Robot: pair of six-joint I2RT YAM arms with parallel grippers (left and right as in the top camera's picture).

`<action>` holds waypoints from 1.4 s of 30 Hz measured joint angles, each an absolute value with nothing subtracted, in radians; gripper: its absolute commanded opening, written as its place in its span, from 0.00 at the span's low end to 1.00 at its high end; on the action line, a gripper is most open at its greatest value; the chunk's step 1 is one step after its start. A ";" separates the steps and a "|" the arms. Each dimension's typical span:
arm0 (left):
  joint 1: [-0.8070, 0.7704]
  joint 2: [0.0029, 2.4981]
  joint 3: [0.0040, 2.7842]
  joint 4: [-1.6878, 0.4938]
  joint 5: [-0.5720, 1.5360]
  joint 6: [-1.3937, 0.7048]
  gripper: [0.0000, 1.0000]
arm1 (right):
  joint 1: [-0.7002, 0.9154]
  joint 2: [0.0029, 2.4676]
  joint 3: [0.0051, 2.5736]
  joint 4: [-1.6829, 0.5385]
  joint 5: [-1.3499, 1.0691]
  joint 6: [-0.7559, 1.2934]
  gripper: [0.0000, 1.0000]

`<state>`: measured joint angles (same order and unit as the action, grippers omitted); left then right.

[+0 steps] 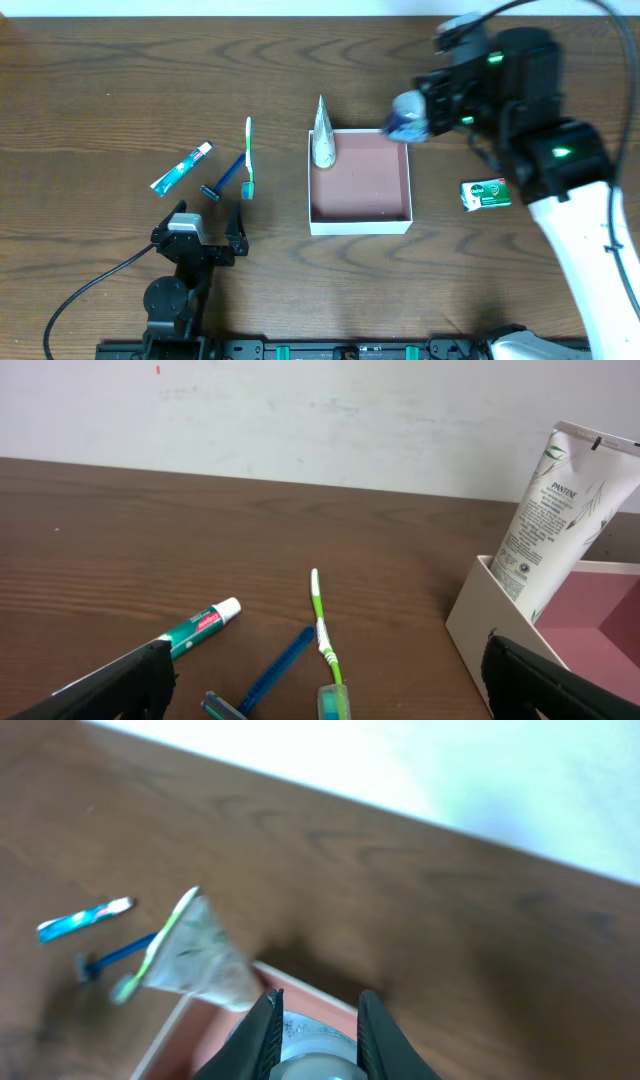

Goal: Pack container
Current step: 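Carry the soap bottle into the box beside the tube and release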

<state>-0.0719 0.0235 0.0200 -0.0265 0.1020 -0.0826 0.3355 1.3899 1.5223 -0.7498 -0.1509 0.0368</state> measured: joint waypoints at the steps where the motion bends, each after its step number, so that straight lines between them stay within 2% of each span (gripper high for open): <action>1: -0.072 0.024 0.020 -0.026 0.102 -0.083 0.98 | 0.366 1.400 1.518 -0.749 -0.131 0.055 0.01; 11: -0.072 0.023 0.020 -0.027 0.102 -0.083 0.98 | 0.531 1.505 1.423 -0.652 0.072 0.177 0.01; 20: -0.072 0.023 0.020 -0.026 0.102 -0.083 0.98 | 0.570 1.540 1.258 -0.387 0.175 0.194 0.02; 32: -0.072 0.023 0.020 -0.027 0.102 -0.083 0.98 | 0.574 1.542 1.052 -0.143 0.150 0.136 0.02; 42: -0.072 0.023 0.020 -0.027 0.102 -0.083 0.98 | 0.574 1.542 1.029 -0.082 0.104 0.086 0.02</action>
<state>-0.0719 0.0235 0.0200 -0.0265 0.1017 -0.0826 0.5735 1.5421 1.0286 -0.0822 0.1040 0.0864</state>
